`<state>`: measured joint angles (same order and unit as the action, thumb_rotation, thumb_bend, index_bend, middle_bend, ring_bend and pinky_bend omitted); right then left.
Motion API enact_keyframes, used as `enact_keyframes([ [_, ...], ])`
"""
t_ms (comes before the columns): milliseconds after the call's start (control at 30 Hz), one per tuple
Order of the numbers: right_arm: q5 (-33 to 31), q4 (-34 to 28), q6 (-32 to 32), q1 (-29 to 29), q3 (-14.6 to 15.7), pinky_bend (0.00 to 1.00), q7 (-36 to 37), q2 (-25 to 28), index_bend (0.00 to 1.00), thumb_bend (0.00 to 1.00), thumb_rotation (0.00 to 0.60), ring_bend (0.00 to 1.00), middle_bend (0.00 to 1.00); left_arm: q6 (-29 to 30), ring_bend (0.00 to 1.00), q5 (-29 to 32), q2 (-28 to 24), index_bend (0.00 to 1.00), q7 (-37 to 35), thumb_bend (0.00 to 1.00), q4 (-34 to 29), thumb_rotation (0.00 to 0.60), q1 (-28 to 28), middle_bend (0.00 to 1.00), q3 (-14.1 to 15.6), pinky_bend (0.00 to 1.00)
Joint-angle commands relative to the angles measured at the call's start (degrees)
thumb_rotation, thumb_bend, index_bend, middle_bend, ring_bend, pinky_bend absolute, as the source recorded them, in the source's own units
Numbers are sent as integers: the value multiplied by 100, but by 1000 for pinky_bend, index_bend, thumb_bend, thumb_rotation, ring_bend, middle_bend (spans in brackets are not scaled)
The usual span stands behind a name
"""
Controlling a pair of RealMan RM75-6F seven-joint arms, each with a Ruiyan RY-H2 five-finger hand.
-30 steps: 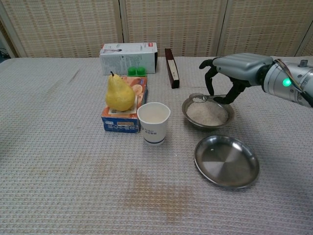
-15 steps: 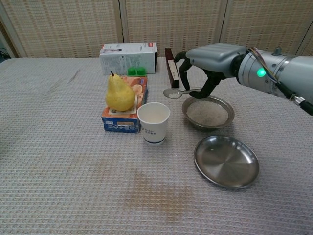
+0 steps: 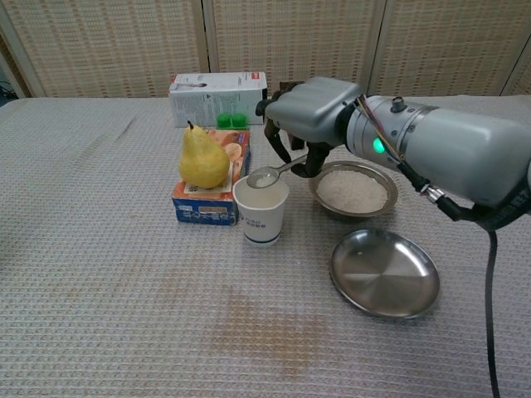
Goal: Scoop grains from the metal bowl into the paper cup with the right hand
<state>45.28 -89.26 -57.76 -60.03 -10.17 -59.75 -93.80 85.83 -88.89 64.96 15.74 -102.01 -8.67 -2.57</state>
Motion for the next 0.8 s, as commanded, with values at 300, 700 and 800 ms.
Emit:
enact_keyframes([
  [300, 35, 1, -742, -468, 469, 0, -1635, -311, 714, 335, 600, 0, 58, -45, 0, 29, -32, 0, 24, 441, -60, 600, 13, 0, 16, 67],
  [700, 498, -21, -1282, -762, 1074, 0, -3388, -534, 713, 337, 600, 0, 58, -36, 0, -26, -51, 0, 30, 441, -107, 600, 27, 0, 33, 68],
  [800, 798, 25, -1345, -795, 1195, 0, -3583, -584, 713, 338, 600, 0, 58, -13, 0, -54, -58, 0, 22, 441, -123, 600, 40, 0, 39, 68],
])
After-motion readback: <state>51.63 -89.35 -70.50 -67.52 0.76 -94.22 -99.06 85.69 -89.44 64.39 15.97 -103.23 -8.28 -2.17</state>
